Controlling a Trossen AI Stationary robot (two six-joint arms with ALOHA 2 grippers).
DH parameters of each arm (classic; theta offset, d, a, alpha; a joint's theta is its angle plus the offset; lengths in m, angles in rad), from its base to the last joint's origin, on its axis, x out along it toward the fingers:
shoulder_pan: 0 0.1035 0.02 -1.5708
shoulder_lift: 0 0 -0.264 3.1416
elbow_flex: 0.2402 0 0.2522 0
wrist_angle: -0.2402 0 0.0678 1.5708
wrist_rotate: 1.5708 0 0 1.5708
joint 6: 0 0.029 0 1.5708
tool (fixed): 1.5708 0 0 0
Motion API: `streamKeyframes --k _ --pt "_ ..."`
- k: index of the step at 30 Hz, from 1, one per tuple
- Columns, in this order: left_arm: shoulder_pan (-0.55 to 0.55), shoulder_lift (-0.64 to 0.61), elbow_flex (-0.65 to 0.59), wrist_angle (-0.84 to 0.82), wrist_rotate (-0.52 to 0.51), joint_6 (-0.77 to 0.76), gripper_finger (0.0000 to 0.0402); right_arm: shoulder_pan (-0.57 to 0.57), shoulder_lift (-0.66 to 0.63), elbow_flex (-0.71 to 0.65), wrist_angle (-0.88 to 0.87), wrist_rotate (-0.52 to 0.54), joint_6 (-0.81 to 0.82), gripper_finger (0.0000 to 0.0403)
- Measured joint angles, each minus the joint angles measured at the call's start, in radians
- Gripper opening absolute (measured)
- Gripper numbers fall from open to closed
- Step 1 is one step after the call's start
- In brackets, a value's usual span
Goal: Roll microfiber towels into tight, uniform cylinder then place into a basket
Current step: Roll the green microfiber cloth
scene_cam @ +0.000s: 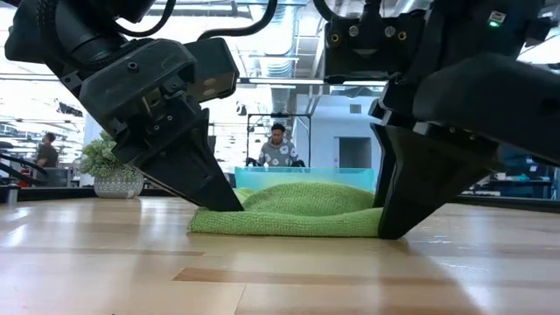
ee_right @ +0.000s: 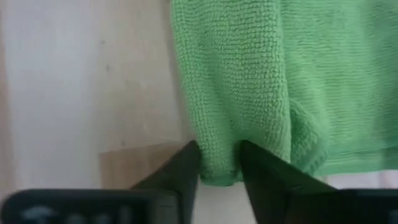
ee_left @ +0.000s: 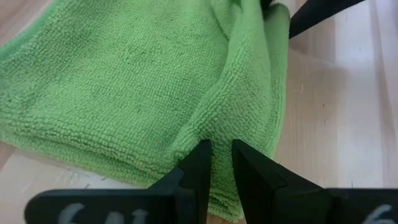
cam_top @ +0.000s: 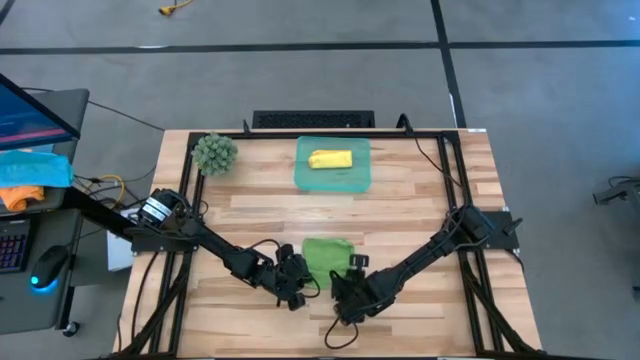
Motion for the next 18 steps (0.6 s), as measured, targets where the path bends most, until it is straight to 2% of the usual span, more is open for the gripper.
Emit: streamKeyframes --k 6,13,18 --pt "0.0 0.0 0.0 -0.002 0.001 0.057 0.0061 0.0 0.002 -0.001 0.01 -0.011 -0.012 0.002" --pt "-0.002 -0.009 0.0 -0.012 0.002 0.169 0.0061 -0.003 0.003 -0.002 0.013 -0.015 -0.016 0.0032" --pt "-0.02 -0.063 -0.001 -0.069 -0.019 0.221 0.0061 -0.003 0.003 -0.003 0.016 -0.024 -0.015 0.0009"
